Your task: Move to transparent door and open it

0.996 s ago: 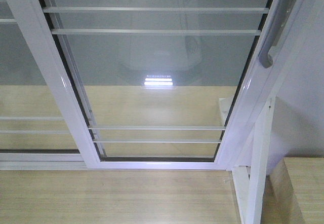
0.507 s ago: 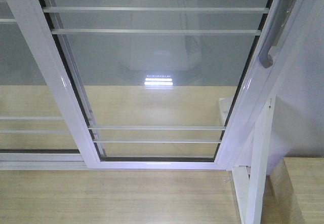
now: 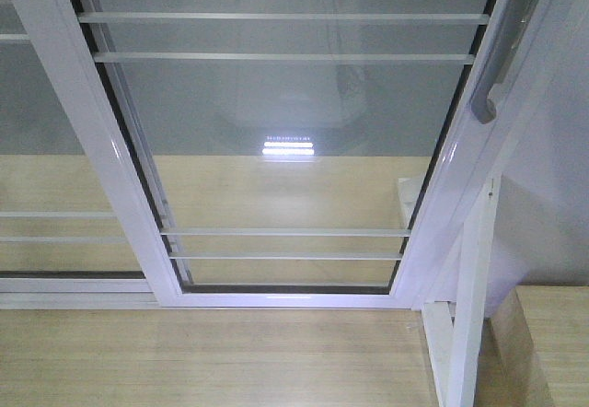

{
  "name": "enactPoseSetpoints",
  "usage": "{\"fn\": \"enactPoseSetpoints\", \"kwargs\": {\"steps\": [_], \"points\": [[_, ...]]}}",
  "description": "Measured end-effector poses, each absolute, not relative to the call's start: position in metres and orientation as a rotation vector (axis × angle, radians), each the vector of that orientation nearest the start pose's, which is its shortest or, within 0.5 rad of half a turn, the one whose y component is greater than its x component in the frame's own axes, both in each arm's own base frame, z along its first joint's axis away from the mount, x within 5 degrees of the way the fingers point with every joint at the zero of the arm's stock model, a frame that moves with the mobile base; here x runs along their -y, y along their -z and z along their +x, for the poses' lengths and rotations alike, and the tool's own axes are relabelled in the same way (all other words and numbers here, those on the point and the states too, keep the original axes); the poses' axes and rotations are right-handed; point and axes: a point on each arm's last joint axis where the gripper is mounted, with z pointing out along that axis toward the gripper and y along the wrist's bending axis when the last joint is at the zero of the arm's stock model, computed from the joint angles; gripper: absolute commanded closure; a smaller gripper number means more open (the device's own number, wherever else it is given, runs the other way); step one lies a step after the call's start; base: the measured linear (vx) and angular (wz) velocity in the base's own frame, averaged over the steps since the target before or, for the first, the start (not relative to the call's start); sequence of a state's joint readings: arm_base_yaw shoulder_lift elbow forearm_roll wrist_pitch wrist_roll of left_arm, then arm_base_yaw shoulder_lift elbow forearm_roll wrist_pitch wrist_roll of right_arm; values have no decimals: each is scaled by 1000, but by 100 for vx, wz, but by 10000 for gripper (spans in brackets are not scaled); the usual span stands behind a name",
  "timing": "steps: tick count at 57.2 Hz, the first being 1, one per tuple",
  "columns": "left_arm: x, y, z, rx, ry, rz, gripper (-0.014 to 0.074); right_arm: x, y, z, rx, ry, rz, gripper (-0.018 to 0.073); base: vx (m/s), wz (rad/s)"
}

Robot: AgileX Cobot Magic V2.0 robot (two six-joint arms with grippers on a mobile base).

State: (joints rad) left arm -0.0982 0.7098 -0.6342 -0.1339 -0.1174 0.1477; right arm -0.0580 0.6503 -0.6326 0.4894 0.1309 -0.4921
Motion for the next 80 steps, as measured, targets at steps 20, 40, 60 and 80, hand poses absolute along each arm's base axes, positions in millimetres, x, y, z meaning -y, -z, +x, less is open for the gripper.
{"fn": "enactPoseSetpoints", "kwargs": {"steps": [20,40,60,80], "points": [[14,-367,152,-1508,63,79,394,3,-360,138,-1611,41,-45,62,0,0],[15,-363,152,-1555,67,87,97,7,-347,167,-1678,23,20,-28,0,0],[16,-355,151,-1647,120,52,80,18,-301,248,-1871,51,110,-16,0,0],[16,-357,151,-1627,122,46,82,18,-301,339,-1969,17,60,-12,0,0]]}}
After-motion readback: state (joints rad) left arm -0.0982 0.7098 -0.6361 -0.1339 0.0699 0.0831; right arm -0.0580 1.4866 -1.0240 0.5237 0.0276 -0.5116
